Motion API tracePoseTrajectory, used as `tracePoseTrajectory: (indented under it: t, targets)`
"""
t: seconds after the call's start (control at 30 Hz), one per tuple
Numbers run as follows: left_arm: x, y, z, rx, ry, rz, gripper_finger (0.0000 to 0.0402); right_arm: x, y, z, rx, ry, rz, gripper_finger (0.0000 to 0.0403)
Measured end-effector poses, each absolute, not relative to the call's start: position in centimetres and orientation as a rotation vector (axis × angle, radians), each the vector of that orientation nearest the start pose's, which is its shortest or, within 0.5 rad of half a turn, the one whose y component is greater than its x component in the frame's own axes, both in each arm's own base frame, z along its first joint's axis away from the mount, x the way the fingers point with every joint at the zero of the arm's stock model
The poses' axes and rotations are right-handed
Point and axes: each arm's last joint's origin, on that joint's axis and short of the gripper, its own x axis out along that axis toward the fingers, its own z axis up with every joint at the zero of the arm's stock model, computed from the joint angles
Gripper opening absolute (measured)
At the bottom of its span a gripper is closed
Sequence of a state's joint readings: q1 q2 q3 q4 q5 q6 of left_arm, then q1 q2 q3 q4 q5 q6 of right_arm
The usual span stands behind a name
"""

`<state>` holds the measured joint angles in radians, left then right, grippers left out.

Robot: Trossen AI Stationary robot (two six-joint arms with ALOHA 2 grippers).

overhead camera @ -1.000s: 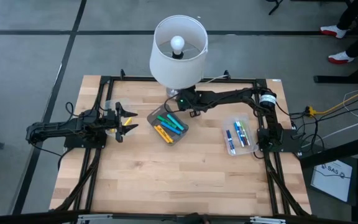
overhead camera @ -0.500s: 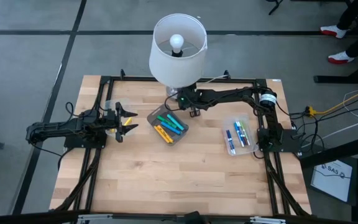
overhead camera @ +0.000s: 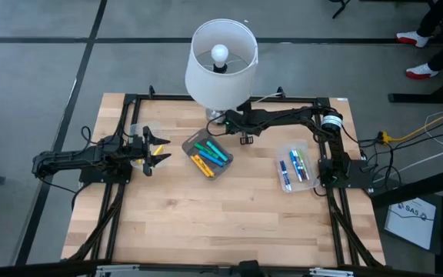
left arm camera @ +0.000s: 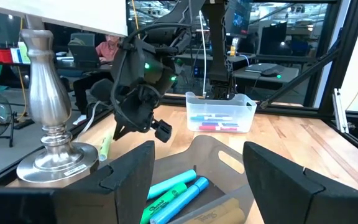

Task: Pick & Place Markers
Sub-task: Put the light green marker into the black bin

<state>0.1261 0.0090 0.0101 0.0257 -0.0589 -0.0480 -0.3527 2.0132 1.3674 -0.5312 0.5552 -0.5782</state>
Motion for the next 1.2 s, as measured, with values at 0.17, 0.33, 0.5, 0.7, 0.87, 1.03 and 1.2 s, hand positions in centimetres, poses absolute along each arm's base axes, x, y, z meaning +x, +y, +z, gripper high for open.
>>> tracePoseTrajectory:
  t: [0.17, 0.33, 0.5, 0.7, 0.87, 1.03, 1.2]
  targets:
    - [9.7, 1.4, 16.9, -0.047, -0.031, 0.184, 0.024, 36.7, -15.1, 15.4, -0.573, 1.432, -0.433, 0.0002]
    - [9.7, 1.4, 16.9, -0.047, -0.031, 0.185, 0.024, 35.0, -14.2, 13.2, -0.587, 1.488, -0.404, 0.0002]
    - [9.7, 1.4, 16.9, -0.046, -0.031, 0.185, 0.024, 33.4, -13.1, 12.4, -0.612, 1.391, -0.464, 0.0001]
    - [9.7, 1.4, 16.9, -0.047, -0.031, 0.185, 0.024, 31.4, -12.4, 13.5, -0.636, 1.278, -0.581, 0.0001]
    - [9.7, 1.4, 16.9, -0.047, -0.031, 0.185, 0.024, 29.9, -13.2, 15.0, -0.511, 1.172, -0.649, 0.0001]
    - [9.7, 1.4, 16.9, -0.047, -0.031, 0.185, 0.024, 28.9, -14.8, 15.8, -0.388, 1.127, -0.622, 0.0009]
    - [9.7, 1.4, 16.9, -0.046, -0.031, 0.184, 0.024, 28.2, -16.2, 16.1, -0.321, 1.098, -0.592, 0.0041]
